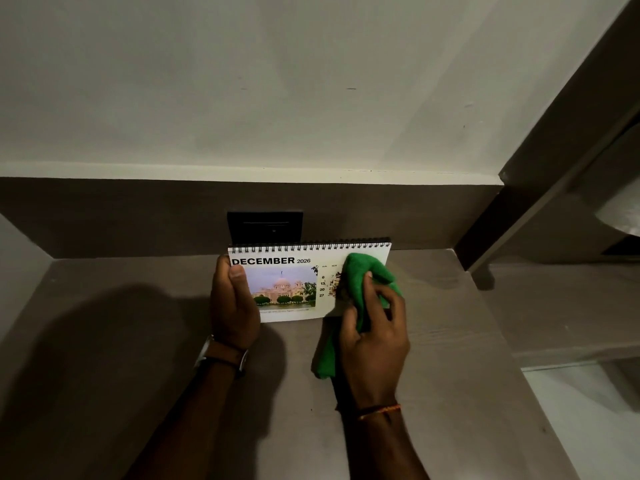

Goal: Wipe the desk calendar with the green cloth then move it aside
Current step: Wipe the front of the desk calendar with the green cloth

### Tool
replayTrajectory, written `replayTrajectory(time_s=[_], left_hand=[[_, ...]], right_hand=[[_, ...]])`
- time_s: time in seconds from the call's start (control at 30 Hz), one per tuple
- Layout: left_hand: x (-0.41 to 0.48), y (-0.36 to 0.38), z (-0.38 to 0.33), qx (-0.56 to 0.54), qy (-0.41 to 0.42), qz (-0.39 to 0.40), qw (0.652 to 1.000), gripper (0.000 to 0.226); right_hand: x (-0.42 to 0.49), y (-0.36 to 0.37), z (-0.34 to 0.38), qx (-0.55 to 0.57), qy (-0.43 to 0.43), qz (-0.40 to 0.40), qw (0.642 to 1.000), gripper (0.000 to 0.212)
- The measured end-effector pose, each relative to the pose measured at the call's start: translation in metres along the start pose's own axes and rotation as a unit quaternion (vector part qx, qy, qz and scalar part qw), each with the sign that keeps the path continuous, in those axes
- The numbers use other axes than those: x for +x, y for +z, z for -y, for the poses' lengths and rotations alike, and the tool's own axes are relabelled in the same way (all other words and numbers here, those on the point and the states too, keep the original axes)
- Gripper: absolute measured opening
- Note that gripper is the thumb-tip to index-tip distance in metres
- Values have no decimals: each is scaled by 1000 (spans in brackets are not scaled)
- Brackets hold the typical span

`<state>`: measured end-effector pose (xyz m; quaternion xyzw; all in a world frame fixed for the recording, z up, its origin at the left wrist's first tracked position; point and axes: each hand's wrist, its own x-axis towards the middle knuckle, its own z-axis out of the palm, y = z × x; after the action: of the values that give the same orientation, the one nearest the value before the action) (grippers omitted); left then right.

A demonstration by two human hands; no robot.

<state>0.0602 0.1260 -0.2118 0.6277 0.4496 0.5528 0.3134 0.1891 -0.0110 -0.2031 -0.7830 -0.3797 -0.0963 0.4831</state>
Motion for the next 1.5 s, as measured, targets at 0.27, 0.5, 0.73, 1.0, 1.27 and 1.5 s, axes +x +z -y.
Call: replayTrajectory(time_s=[0.27,0.5,0.73,1.0,1.27,1.5], left_hand=[[7,5,6,-16,21,-9,1000,27],[10,6,7,-31,39,-15,999,47],[13,9,12,-36,18,-33,999,33],[12,13,9,-49,-5,-51,997,49],[11,17,8,-36,-5,-35,999,32],[5,17,18,8,-44,-46,998,45]], right_hand=[[4,9,-5,-81,-110,123,983,40],[36,-17,-41,-77,4,8,997,37],[35,15,-10,-34,-63,47,996,35],[32,-1,-18,-72,-36,123,989,30],[52,19,13,-50,-82,129,987,32],[46,1,-15,-65,-1,123,990,29]])
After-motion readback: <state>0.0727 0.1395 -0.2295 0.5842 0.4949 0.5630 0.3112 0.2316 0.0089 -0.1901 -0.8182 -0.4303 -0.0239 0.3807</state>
